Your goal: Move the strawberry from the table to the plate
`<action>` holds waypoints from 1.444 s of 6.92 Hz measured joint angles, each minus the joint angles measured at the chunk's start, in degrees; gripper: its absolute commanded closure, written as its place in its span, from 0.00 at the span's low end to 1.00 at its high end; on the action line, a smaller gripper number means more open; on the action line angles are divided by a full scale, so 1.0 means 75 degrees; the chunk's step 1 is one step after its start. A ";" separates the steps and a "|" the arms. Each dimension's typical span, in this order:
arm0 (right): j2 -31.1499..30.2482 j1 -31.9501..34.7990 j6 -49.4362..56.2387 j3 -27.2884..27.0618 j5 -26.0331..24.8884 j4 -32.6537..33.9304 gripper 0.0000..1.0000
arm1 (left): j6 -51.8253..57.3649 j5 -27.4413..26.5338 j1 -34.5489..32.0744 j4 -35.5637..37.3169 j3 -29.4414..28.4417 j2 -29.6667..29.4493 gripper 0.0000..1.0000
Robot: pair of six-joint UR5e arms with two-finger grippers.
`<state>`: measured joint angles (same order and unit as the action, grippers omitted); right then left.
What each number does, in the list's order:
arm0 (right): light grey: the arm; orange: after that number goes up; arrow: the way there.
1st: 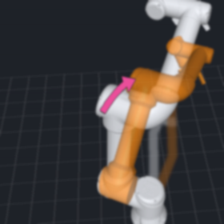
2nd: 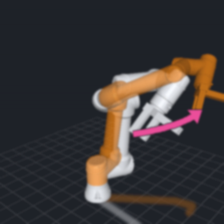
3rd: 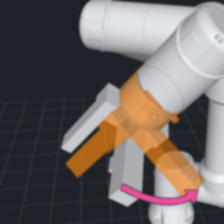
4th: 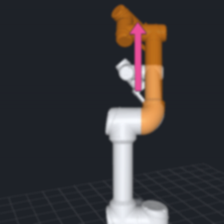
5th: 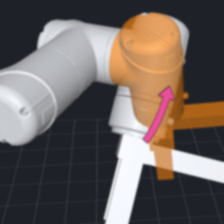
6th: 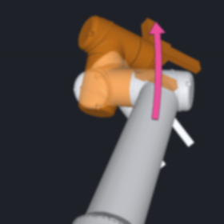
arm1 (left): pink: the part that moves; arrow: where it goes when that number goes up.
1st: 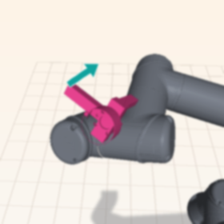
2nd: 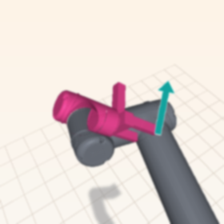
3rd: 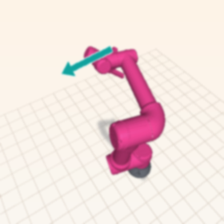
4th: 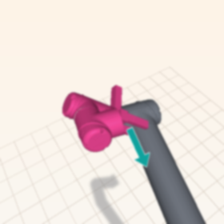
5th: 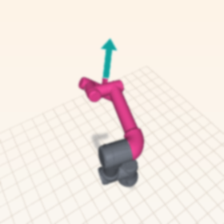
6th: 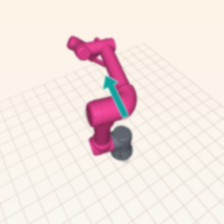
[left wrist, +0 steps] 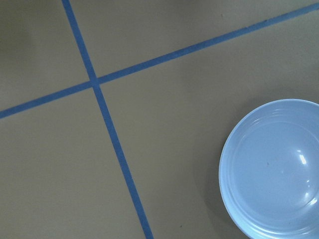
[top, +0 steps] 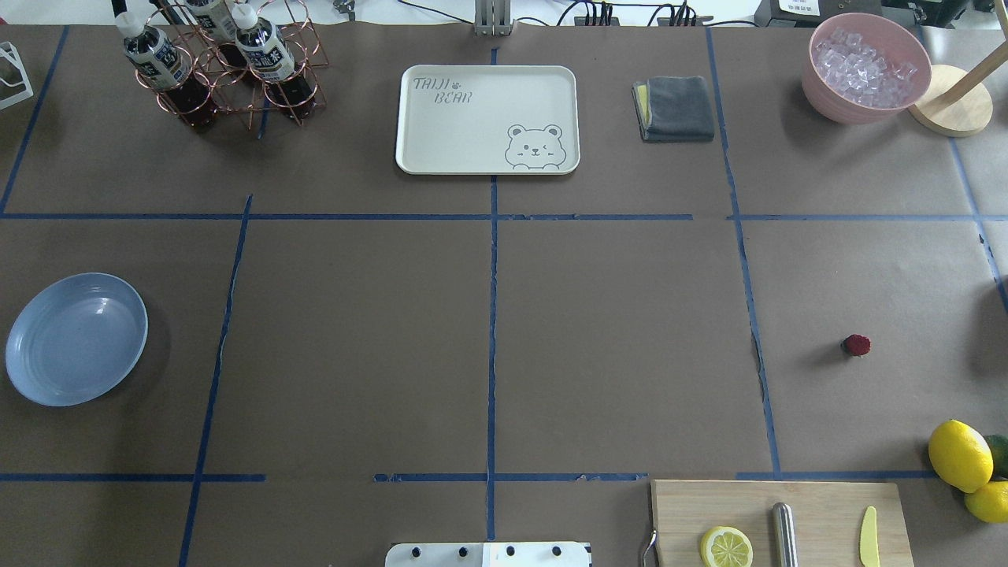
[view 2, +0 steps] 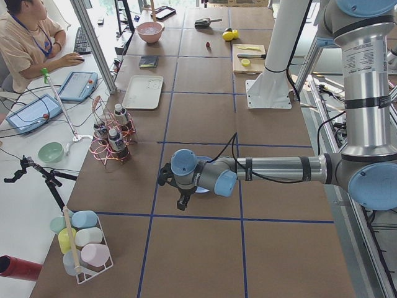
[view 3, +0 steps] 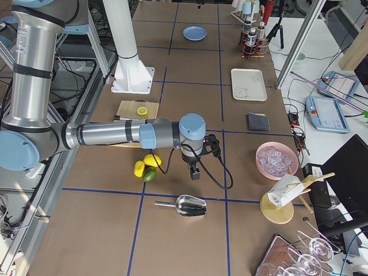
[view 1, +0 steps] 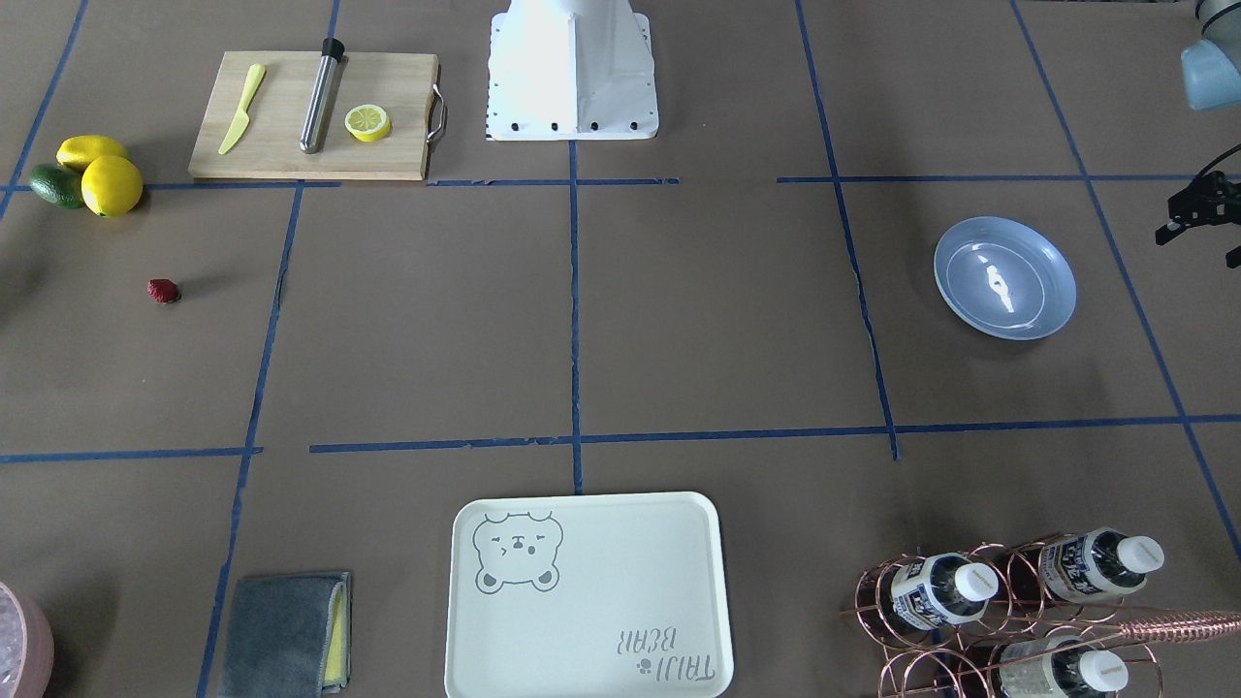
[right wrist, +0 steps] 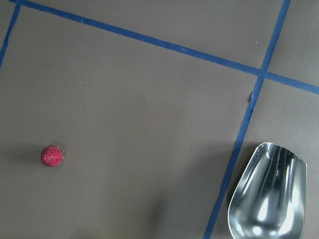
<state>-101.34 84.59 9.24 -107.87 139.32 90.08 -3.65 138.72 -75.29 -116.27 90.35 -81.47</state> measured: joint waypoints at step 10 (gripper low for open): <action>0.0035 -0.0551 -0.0216 -0.0007 0.0155 -0.0011 0.00 | -0.2574 0.0344 0.1706 -0.1477 -0.0759 -0.0810 1.00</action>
<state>-101.08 80.46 7.62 -107.93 140.48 89.99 -22.96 141.30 -62.50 -127.35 84.66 -87.54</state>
